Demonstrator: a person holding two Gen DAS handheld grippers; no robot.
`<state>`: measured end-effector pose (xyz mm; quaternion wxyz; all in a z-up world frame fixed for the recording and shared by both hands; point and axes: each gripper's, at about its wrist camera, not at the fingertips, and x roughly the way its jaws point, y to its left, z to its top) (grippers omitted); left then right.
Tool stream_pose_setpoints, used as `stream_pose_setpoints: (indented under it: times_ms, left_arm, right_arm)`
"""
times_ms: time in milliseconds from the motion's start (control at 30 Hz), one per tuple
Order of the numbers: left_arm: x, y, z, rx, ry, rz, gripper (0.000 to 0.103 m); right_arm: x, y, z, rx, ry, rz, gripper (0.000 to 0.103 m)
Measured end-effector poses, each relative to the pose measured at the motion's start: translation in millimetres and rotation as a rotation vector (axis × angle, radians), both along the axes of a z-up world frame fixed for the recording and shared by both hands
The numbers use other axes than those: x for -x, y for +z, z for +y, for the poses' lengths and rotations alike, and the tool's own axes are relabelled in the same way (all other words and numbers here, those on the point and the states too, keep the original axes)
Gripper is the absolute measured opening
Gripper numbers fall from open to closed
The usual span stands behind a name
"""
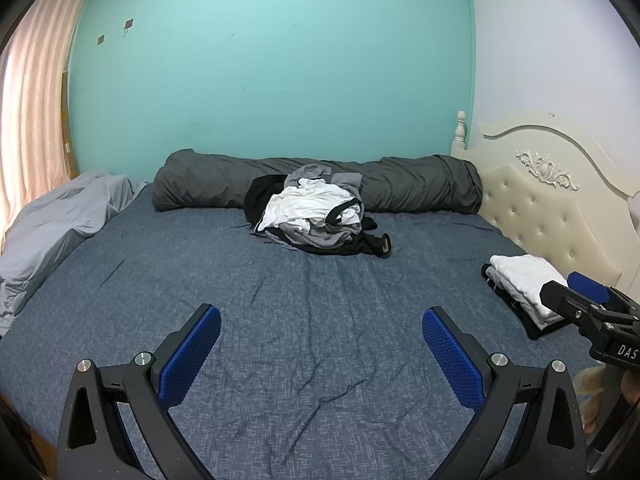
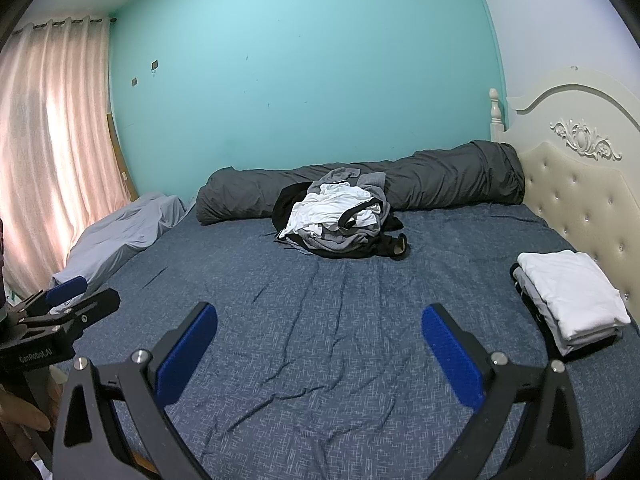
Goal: Fold clothes
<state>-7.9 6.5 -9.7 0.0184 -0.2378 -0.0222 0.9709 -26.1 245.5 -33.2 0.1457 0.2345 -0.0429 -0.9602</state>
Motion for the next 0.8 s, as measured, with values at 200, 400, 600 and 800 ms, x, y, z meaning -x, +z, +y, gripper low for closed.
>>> stream_pose_setpoints:
  times_ms: [200,400,600,800]
  left_arm:
    - [1,-1,0,-0.003,-0.003,0.004,0.103]
    - [7,-7,-3,-0.009,0.004,-0.003,0.103]
    - [28,-24,-11,-0.039,0.021,-0.021,0.103]
    - [69,-52,-22,-0.048,0.055,-0.048,0.103]
  right_arm:
    - [1,0,0,-0.001,0.000,-0.002,0.103]
    - [6,-1,2,-0.002,-0.003,-0.006,0.103]
    - [21,-12,8,0.004,-0.001,-0.011,0.103]
    - [64,-34,10,0.029,0.009,-0.065,0.103]
